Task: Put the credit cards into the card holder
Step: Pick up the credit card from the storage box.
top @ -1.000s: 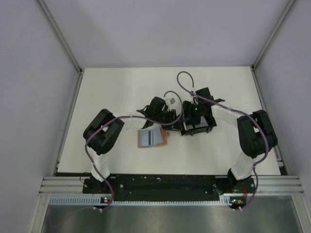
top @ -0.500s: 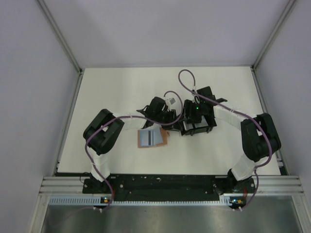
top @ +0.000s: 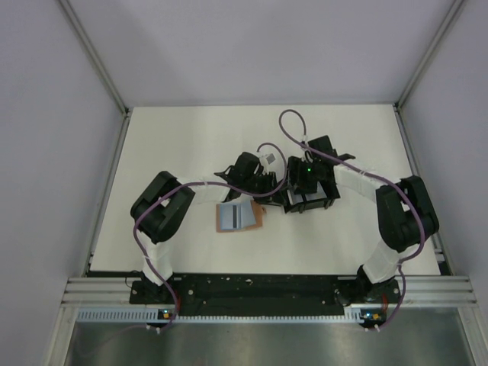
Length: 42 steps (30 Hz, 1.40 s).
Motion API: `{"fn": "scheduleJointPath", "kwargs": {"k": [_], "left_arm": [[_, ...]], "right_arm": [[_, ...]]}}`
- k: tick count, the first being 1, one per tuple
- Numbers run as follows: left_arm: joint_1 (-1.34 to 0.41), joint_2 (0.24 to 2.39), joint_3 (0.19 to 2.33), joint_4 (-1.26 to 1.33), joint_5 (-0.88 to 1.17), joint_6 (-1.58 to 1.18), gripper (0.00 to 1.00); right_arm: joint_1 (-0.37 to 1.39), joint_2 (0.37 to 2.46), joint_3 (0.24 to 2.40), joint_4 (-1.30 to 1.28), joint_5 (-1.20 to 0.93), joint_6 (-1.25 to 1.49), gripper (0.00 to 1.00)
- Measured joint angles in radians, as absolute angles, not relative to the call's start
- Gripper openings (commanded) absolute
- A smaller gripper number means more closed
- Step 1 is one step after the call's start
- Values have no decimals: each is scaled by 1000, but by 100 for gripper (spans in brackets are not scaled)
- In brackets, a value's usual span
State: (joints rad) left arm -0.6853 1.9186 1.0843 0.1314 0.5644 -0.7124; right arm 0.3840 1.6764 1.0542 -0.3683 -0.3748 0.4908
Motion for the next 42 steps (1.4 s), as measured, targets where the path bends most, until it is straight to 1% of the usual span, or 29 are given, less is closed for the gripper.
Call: {"fn": "scheduleJointPath", "kwargs": {"k": [3, 5, 10, 11, 13, 15, 17, 18, 26, 32, 42], "left_arm": [[-685, 1919, 1084, 133, 564, -713, 32], [-685, 1919, 1084, 135, 564, -713, 32], [-685, 1919, 1084, 147, 565, -720, 32], [-685, 1920, 1084, 152, 564, -723, 32], [-685, 1923, 1084, 159, 565, -728, 32], [-685, 1923, 1084, 159, 564, -731, 32], [-685, 1923, 1084, 161, 564, -732, 32], [-685, 1923, 1084, 163, 565, -732, 32], [-685, 1924, 1084, 173, 569, -735, 32], [-685, 1924, 1084, 175, 573, -735, 32], [-685, 1924, 1084, 176, 579, -735, 32]], "right_arm": [[384, 1697, 1061, -366, -375, 492, 64], [384, 1699, 1061, -367, -377, 495, 58], [385, 1699, 1061, -363, -396, 510, 50], [385, 1699, 1061, -362, -399, 514, 47], [385, 1699, 1061, -362, -405, 518, 46], [385, 1699, 1061, -362, -410, 521, 41], [385, 1699, 1061, -362, -412, 521, 39], [385, 1699, 1061, -362, -413, 521, 36], [386, 1699, 1061, -362, -419, 522, 34], [386, 1698, 1061, -363, -422, 522, 25], [386, 1682, 1061, -363, -432, 522, 23]]}}
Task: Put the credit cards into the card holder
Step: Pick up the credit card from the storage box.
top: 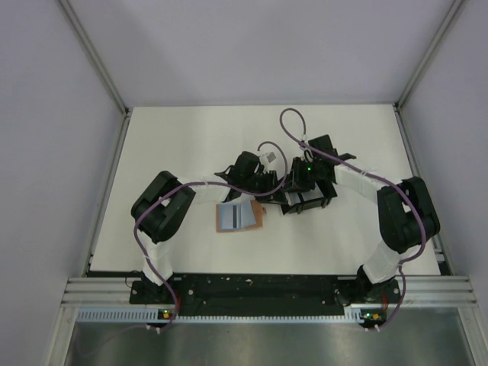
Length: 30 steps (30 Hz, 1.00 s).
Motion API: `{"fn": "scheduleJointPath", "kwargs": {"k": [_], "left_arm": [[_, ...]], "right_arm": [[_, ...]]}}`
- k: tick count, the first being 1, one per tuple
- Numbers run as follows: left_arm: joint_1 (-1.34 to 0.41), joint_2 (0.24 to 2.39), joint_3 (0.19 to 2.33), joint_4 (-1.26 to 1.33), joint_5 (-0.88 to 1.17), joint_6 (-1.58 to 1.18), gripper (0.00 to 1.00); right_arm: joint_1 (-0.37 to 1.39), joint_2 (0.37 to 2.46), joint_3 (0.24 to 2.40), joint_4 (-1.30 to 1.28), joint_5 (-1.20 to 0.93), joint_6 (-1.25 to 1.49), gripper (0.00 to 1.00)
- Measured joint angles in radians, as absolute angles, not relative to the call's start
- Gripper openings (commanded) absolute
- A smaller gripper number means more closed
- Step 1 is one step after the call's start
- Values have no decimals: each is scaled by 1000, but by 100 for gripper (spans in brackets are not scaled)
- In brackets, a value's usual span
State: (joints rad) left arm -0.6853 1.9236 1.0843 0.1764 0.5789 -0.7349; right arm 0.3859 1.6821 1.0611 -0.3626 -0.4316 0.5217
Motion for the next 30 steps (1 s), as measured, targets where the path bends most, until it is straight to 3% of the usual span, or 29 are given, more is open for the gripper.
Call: {"fn": "scheduleJointPath", "kwargs": {"k": [4, 8, 13, 19, 27, 30], "left_arm": [[-685, 1924, 1084, 176, 579, -735, 32], [-685, 1924, 1084, 176, 580, -735, 32], [-683, 1924, 1084, 174, 585, -735, 31], [-683, 1924, 1084, 174, 584, -734, 31], [-683, 1924, 1081, 175, 583, -734, 31], [-683, 1924, 1081, 175, 582, -733, 31]], "right_arm": [[386, 1669, 1061, -363, -432, 521, 20], [385, 1664, 1061, -363, -427, 519, 8], [379, 1657, 1061, -368, -401, 513, 4], [363, 1648, 1061, -390, -359, 496, 6], [364, 1691, 1068, -413, -340, 459, 19], [367, 1709, 1068, -426, -342, 450, 19]]}}
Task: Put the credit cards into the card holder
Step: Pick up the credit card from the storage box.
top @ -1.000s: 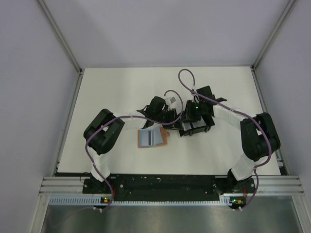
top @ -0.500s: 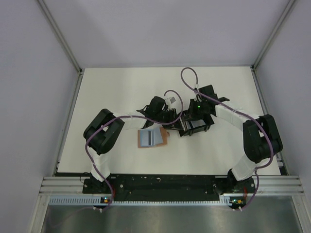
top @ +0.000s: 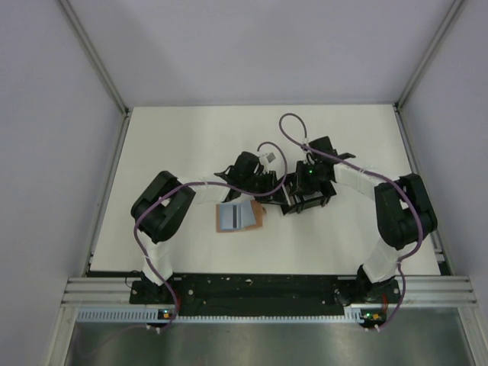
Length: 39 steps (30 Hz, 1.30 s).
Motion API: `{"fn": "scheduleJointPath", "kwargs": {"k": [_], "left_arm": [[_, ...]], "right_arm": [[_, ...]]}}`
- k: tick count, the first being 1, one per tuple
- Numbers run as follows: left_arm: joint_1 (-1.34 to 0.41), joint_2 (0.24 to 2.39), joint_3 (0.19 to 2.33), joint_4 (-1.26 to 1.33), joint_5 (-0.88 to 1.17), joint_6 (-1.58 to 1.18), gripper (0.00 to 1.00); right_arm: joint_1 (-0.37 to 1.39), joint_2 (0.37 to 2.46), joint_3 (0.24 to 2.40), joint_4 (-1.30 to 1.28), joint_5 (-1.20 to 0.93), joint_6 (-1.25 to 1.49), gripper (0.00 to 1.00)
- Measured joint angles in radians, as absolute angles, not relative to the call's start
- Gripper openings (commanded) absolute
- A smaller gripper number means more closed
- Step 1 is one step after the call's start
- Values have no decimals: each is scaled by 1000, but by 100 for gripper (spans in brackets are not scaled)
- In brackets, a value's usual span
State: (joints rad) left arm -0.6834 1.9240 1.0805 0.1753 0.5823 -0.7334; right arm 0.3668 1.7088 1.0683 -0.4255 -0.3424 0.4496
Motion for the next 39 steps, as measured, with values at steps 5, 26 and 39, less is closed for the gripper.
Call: {"fn": "scheduleJointPath", "kwargs": {"k": [5, 26, 39], "left_arm": [[-683, 1924, 1080, 175, 582, -733, 31], [-683, 1833, 1076, 65, 454, -659, 40], [-670, 1547, 1016, -146, 65, -670, 53]], "right_arm": [[376, 1713, 1069, -435, -347, 442, 0], [468, 1459, 1194, -578, -10, 524, 0], [764, 1476, 1288, -720, 469, 683, 0]]}}
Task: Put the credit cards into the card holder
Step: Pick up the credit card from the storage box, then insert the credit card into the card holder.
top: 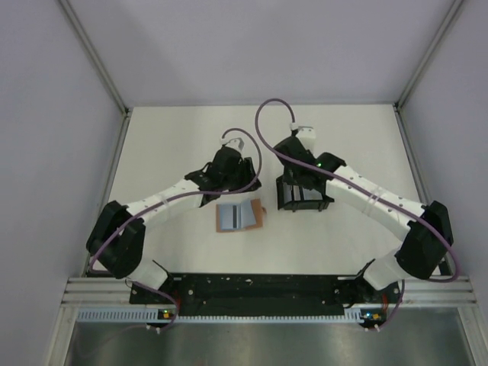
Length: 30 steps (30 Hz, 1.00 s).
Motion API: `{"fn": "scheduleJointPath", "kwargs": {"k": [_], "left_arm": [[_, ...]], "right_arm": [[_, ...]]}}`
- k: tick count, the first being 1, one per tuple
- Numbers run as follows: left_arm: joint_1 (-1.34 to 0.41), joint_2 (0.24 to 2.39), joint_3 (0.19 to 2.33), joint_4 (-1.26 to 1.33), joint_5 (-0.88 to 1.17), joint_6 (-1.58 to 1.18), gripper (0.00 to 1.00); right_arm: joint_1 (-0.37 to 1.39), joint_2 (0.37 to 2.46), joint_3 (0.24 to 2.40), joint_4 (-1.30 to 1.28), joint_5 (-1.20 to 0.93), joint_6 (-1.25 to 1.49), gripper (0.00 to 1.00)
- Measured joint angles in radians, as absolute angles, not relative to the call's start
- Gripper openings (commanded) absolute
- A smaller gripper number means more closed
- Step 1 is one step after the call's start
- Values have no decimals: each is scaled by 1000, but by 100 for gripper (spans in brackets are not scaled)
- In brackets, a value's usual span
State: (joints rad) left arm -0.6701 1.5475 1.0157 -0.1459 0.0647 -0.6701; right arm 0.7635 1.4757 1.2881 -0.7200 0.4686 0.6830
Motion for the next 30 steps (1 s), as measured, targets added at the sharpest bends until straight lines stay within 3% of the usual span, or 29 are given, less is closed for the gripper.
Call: {"fn": "scheduleJointPath", "kwargs": {"k": [9, 18, 21, 30], "left_arm": [[-574, 1357, 852, -306, -207, -774, 59], [-482, 1101, 676, -438, -315, -871, 64], [-470, 1061, 636, -432, -308, -874, 64], [-469, 1054, 517, -318, -150, -831, 63]], "right_arm": [[979, 1621, 1467, -784, 680, 691, 0], [1145, 1812, 1684, -870, 820, 709, 0], [1158, 1808, 1665, -845, 758, 703, 0], [1074, 1631, 1280, -532, 268, 685, 0]]}}
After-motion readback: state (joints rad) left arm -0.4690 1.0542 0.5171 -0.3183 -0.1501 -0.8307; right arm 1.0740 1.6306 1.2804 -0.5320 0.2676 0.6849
